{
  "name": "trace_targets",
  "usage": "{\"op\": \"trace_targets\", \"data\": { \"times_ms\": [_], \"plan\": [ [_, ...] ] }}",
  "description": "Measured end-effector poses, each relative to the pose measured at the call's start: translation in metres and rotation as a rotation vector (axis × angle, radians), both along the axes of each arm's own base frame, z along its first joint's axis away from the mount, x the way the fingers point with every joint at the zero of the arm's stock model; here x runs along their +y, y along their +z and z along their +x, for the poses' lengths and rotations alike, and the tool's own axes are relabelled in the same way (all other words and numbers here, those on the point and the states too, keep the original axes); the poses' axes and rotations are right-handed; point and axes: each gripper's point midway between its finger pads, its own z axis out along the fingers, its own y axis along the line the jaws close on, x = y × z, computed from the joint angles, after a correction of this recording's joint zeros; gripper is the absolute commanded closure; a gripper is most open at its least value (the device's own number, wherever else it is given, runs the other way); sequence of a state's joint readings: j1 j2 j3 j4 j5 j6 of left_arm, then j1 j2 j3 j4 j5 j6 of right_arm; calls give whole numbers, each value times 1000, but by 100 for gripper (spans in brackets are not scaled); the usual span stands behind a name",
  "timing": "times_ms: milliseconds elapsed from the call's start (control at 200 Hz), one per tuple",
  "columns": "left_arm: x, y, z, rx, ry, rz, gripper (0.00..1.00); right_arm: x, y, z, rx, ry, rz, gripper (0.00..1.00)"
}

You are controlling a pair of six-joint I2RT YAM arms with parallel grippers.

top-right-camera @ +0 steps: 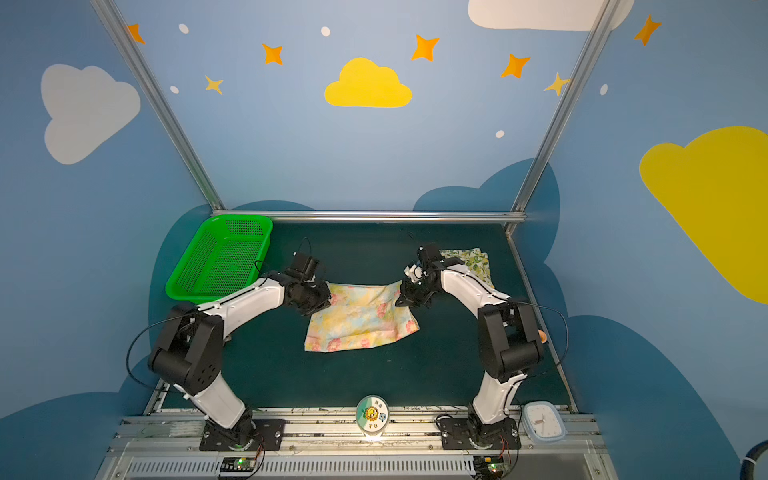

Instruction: Fold and stack the skirts

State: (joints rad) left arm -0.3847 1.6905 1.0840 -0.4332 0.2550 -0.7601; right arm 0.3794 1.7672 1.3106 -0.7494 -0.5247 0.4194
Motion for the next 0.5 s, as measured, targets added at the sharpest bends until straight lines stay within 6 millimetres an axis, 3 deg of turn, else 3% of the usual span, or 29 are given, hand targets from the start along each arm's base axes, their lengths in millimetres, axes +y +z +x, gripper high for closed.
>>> {"op": "trace_targets", "data": {
  "times_ms": [160,290,501],
  "plan": [
    [-3,-19,-15,30,13,-15,96,-15,10,-7,22,22,-100,100],
    [-14,-21,-18,21,-5,-24,96,-25,19,-8,24,33,-172,100],
    [-28,-34,-22,19,-13,-43,96,-35,15,-12,36,63,-300,100]
  ]
}}
